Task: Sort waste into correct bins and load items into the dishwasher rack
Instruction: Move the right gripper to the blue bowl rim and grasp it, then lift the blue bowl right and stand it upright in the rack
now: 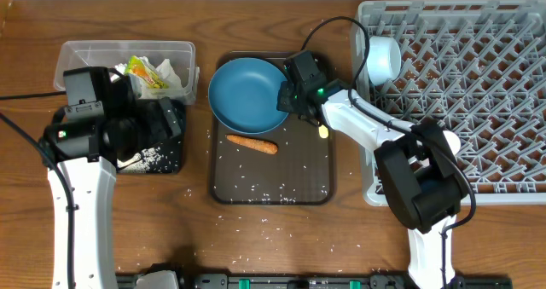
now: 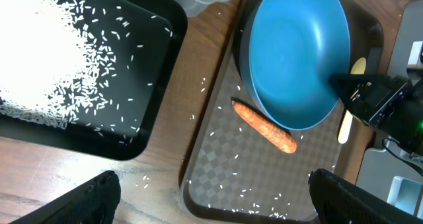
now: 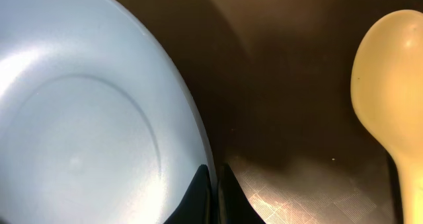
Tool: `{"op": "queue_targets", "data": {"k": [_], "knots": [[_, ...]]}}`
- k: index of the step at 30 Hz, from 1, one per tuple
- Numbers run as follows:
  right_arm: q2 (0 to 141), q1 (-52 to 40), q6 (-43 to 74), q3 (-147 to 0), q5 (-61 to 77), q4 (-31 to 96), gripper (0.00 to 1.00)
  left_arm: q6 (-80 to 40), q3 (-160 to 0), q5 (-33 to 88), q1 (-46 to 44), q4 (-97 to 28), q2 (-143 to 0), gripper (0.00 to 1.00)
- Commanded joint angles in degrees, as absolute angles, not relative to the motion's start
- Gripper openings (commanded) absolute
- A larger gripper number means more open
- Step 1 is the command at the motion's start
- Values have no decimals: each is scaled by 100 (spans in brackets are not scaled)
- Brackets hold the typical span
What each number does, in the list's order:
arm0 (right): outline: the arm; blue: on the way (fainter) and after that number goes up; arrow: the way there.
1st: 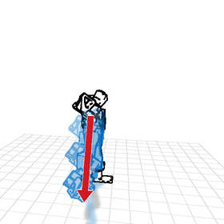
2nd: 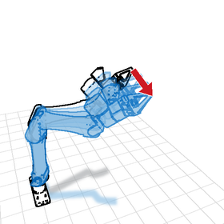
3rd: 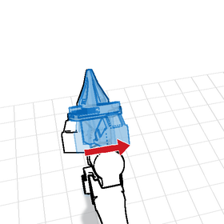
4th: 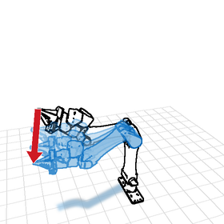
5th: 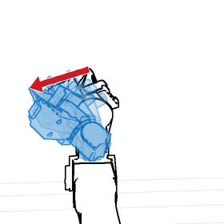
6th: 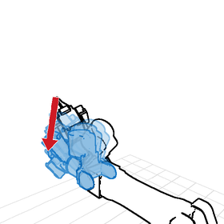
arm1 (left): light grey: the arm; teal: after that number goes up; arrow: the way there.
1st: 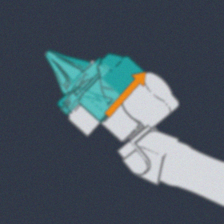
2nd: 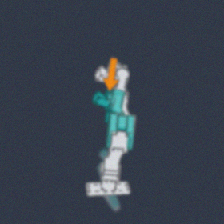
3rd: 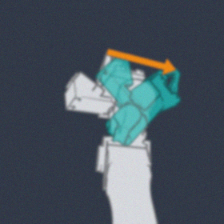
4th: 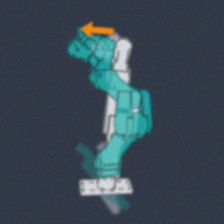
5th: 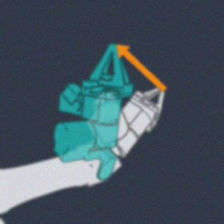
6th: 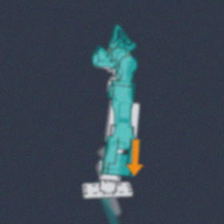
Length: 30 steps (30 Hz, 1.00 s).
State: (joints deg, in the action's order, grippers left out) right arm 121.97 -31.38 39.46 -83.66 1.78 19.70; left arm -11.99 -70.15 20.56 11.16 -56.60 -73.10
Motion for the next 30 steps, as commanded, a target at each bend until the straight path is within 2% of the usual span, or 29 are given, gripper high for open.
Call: {"op": "queue_targets", "data": {"k": [1,6,11,18,24,27,30], "knots": [[12241,-3173,3704,-8361,200,2097,1,-1168,-7037,1986,1144,-5675,-7336,93],[11692,-2954,2884,-8586,276,2388,1,-1168,-7037,1986,1144,-5675,-7336,93],[10602,-2674,1420,-8890,93,2982,1,-1168,-7037,1986,1144,-5675,-7336,93],[9126,-2259,1378,-8903,-2668,3430,1,-1168,-7037,1986,1144,-5673,-7336,93],[8825,-1772,1229,-8903,-5739,3242,1,-1168,-7037,1986,1144,-5675,-7336,93],[8925,-1487,1114,-8903,-6595,2989,1,-1168,-7037,1986,1144,-5675,-7336,93],[9078,-1135,449,-8903,-6707,2445,1,-1168,-7037,1986,1144,-5675,-7336,93]]}}
